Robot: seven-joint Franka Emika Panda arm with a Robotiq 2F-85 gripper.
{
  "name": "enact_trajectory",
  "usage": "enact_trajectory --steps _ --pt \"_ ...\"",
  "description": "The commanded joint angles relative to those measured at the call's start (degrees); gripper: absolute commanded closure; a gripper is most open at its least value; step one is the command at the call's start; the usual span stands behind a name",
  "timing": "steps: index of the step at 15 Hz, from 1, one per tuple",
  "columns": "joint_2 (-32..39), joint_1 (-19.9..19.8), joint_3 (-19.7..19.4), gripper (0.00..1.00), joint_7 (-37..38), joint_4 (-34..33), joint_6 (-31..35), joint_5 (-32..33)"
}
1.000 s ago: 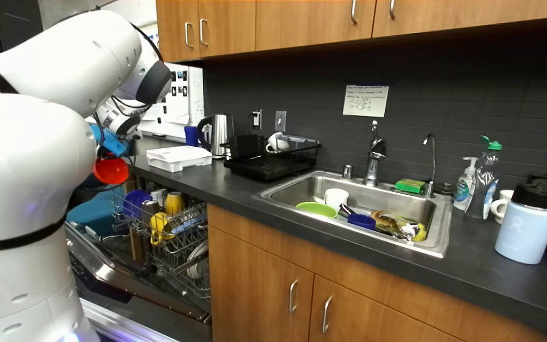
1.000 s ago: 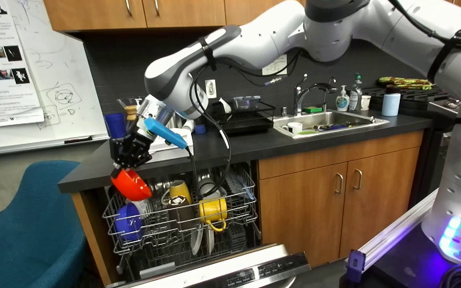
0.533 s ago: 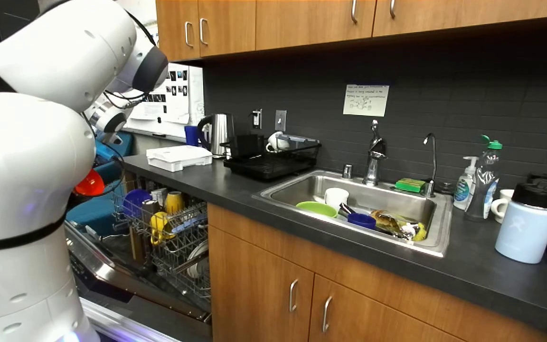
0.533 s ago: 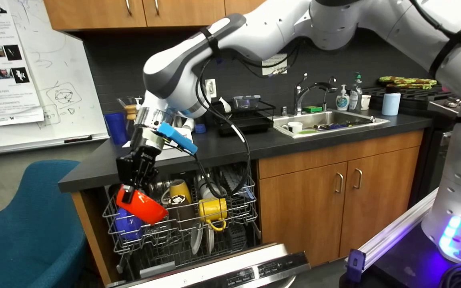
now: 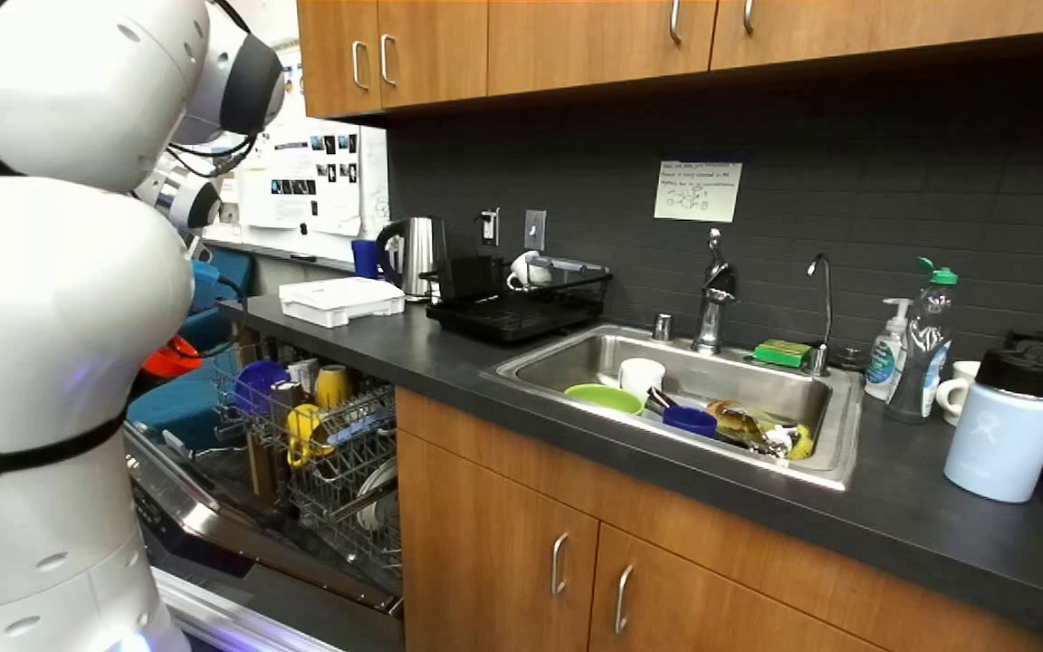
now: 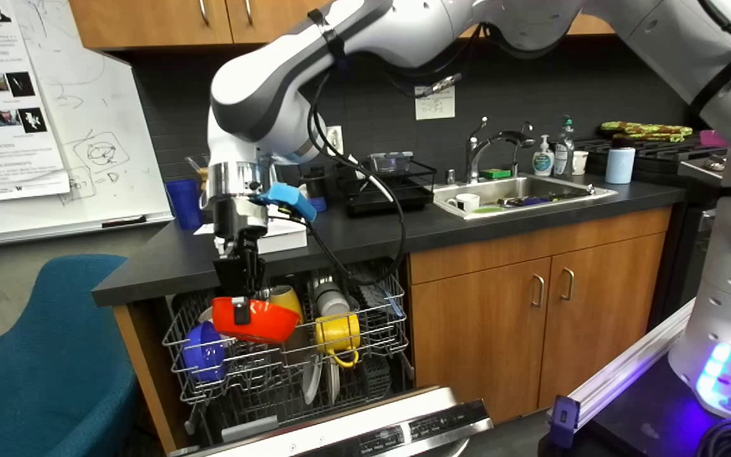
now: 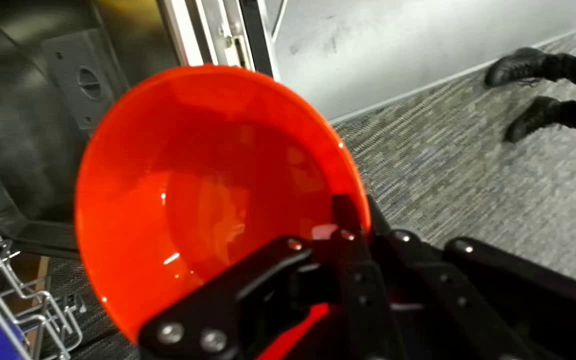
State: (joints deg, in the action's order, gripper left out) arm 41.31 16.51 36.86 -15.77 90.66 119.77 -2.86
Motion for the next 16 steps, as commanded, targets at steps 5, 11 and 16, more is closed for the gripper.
enact_trajectory --steps 5,11,16 --pt "-2.8 14.9 -12.9 0.99 0.9 -0.3 2.1 14.2" --pt "-1.7 23.9 -21.1 0.99 4.6 -2.1 6.9 29.9" --pt "0.1 28.6 -25.3 0.99 7.2 -4.9 7.4 35.5"
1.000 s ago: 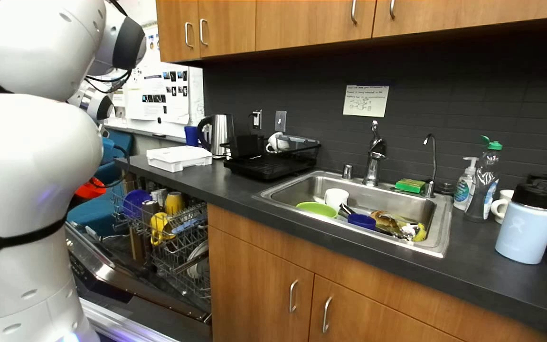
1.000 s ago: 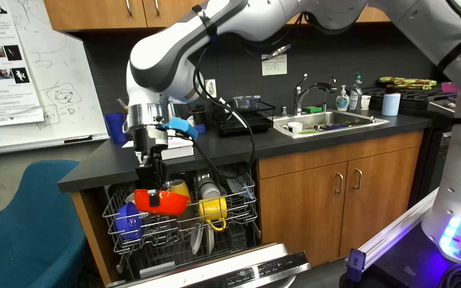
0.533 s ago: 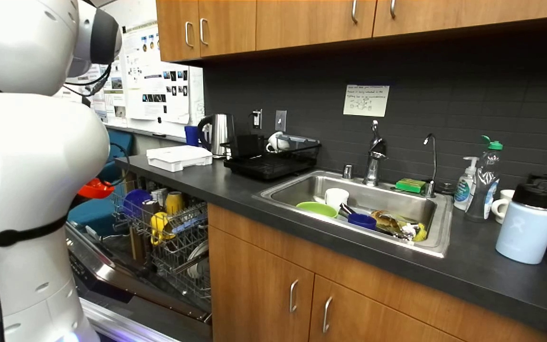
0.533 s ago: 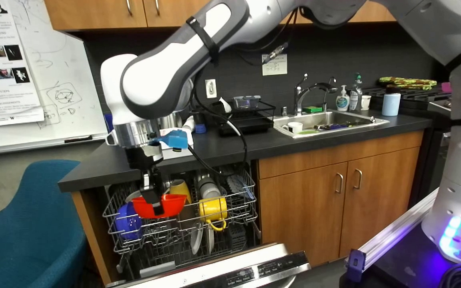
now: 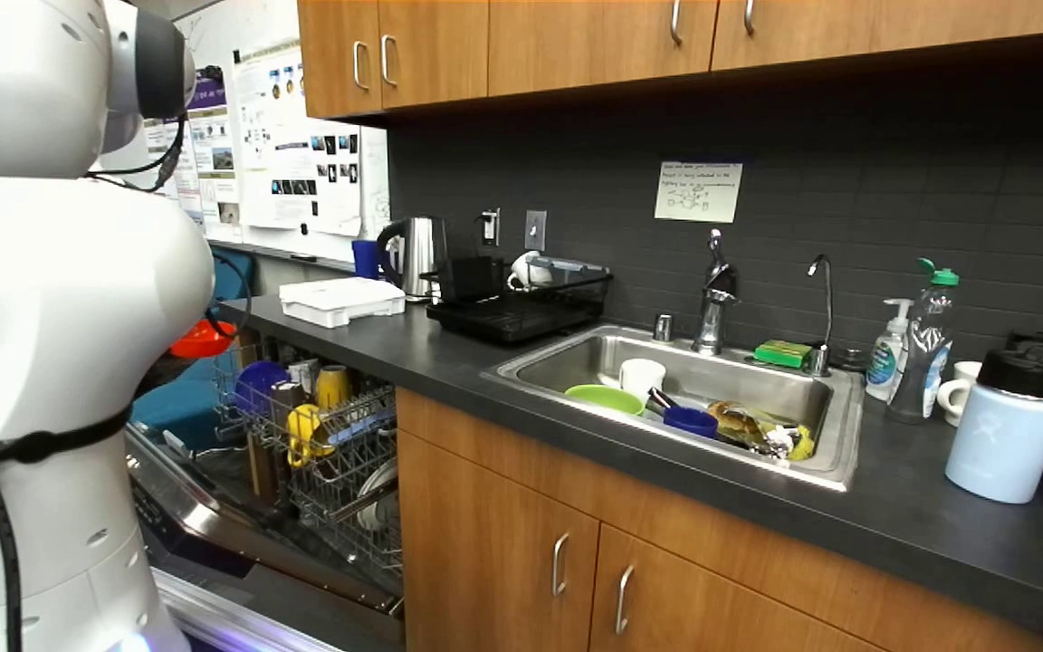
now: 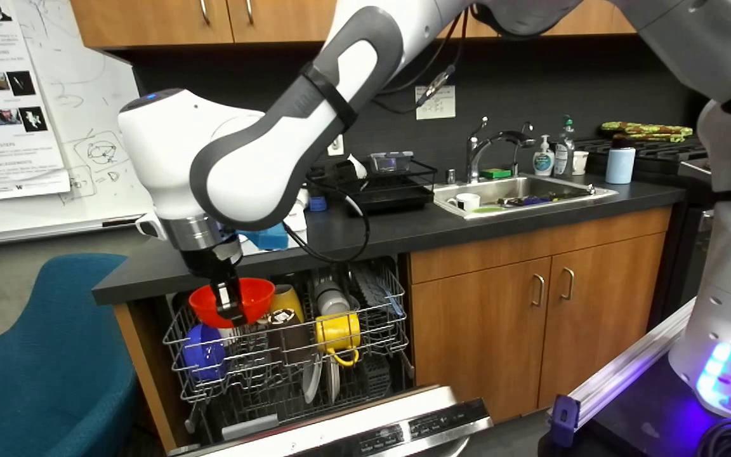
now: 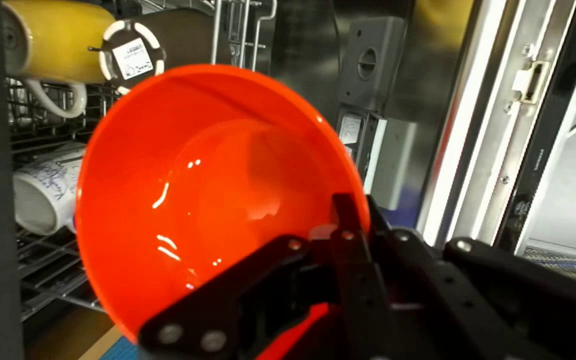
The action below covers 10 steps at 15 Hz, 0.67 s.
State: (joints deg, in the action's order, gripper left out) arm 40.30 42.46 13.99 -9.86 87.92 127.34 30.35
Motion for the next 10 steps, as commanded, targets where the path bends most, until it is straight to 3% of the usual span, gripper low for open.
enact_trajectory --steps 1,10 --pt "1.6 3.0 -2.8 0.99 1.3 -3.0 -0.6 2.5" --pt "7.2 5.6 -4.1 0.99 0.6 -10.9 -3.7 0.7"
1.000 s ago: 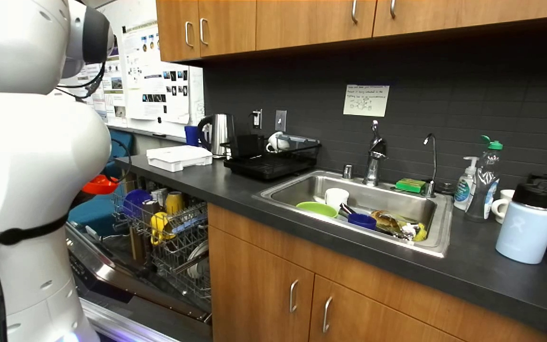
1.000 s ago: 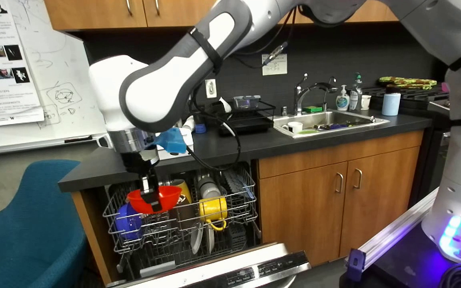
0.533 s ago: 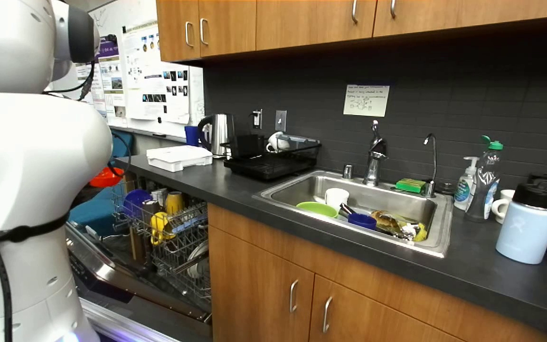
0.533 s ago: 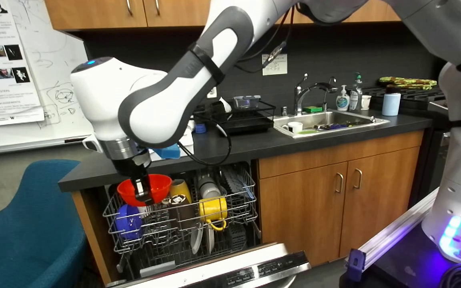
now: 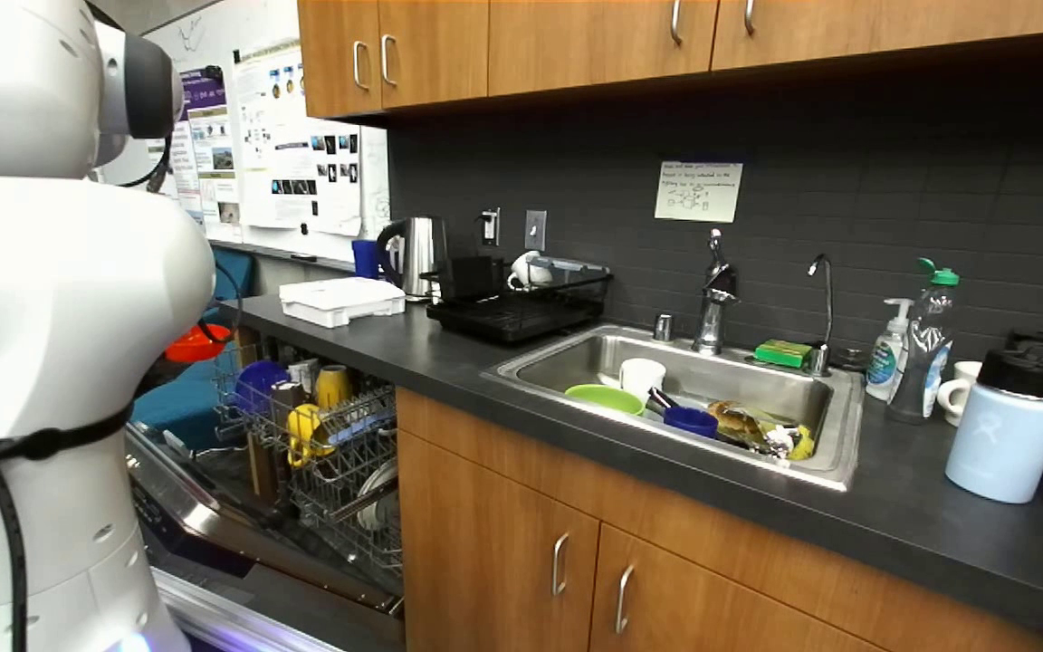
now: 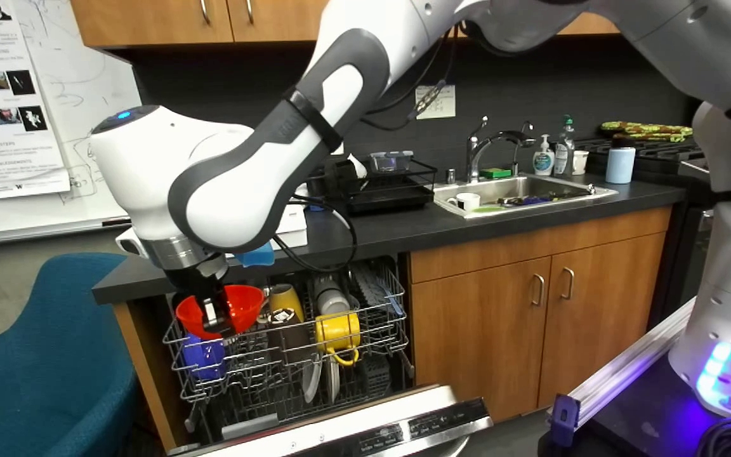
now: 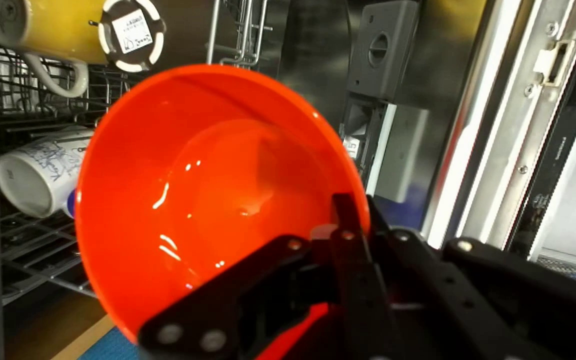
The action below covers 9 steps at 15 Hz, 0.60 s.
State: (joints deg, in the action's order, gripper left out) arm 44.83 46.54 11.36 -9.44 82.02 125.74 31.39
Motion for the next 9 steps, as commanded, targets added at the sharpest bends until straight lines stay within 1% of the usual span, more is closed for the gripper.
enact_trajectory --steps 1,9 --pt "3.5 1.8 -1.7 0.99 0.2 -6.2 -2.6 -0.4" --pt "9.6 3.0 -3.6 0.99 -0.1 -14.0 -7.9 -1.3"
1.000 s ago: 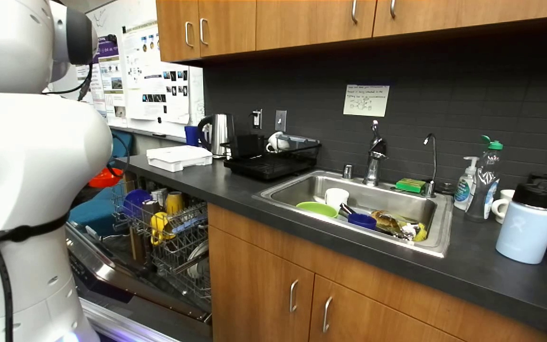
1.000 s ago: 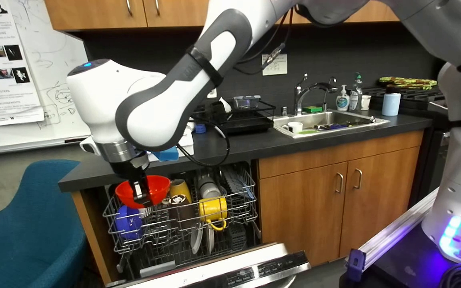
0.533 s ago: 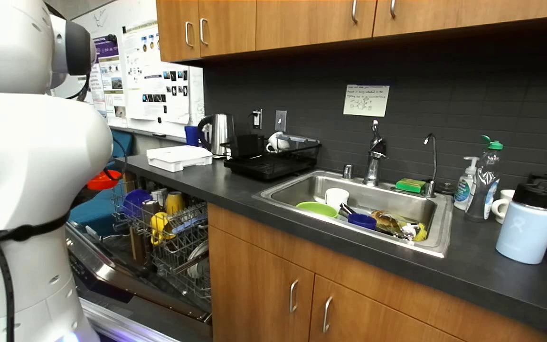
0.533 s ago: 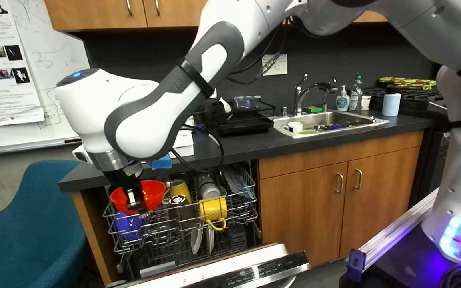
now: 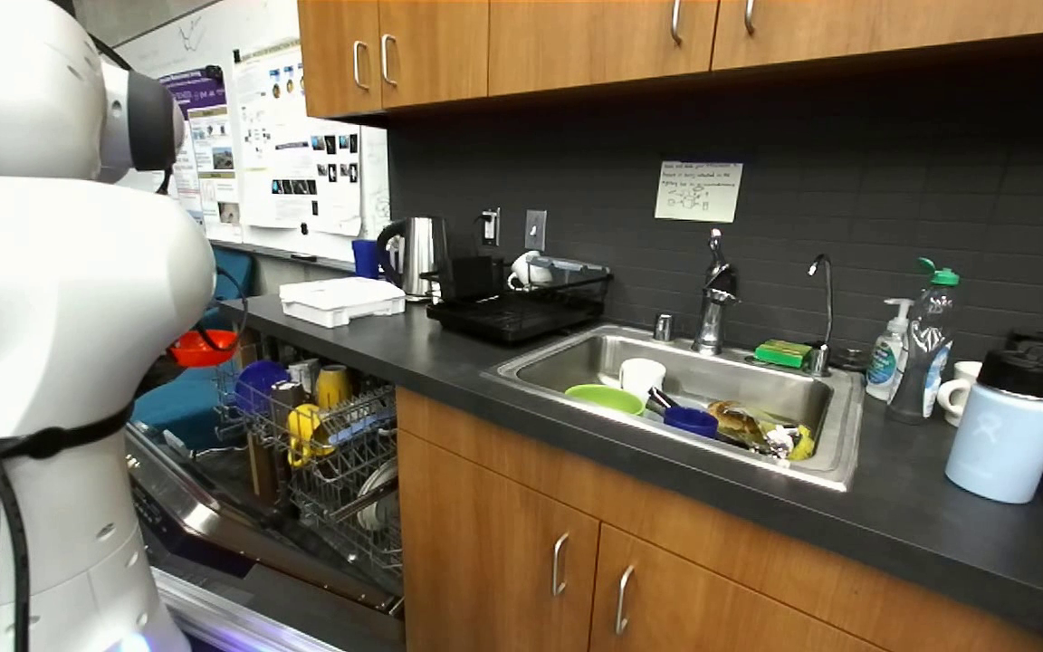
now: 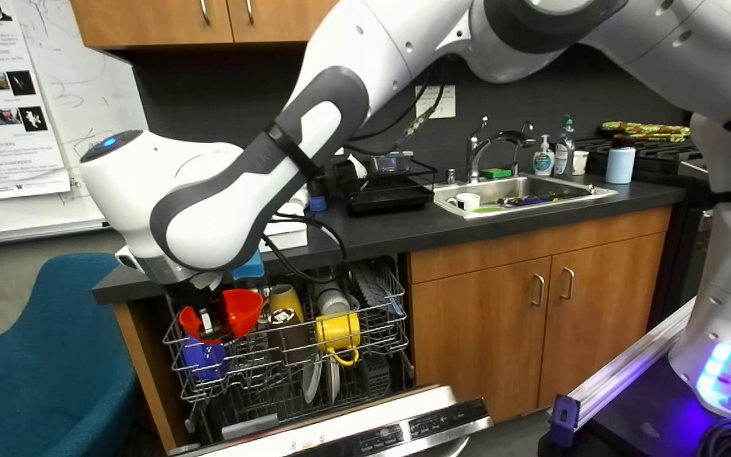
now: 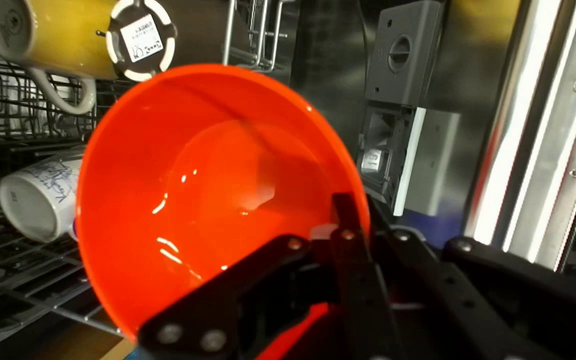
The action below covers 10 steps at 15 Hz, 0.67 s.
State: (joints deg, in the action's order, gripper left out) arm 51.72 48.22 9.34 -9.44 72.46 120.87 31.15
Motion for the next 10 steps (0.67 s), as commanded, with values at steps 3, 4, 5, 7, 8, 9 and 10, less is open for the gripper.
enact_trajectory --steps 3,4,5,7,8,9,10 --pt "4.5 1.9 -2.3 0.99 0.0 -7.0 -4.7 -1.0" --pt "5.1 2.0 -2.5 0.99 -0.1 -7.9 -5.3 -1.1" --pt "5.5 2.1 -2.6 0.99 0.0 -8.3 -5.7 -1.2" --pt "6.4 2.4 -3.1 0.99 0.2 -9.1 -6.7 -1.2" --pt "6.8 2.6 -3.4 0.99 0.3 -9.4 -7.1 -1.1" --pt "7.2 2.9 -3.8 0.99 0.5 -10.0 -7.5 -0.9" --pt "7.6 3.1 -4.1 0.99 0.6 -10.5 -7.9 -0.9"
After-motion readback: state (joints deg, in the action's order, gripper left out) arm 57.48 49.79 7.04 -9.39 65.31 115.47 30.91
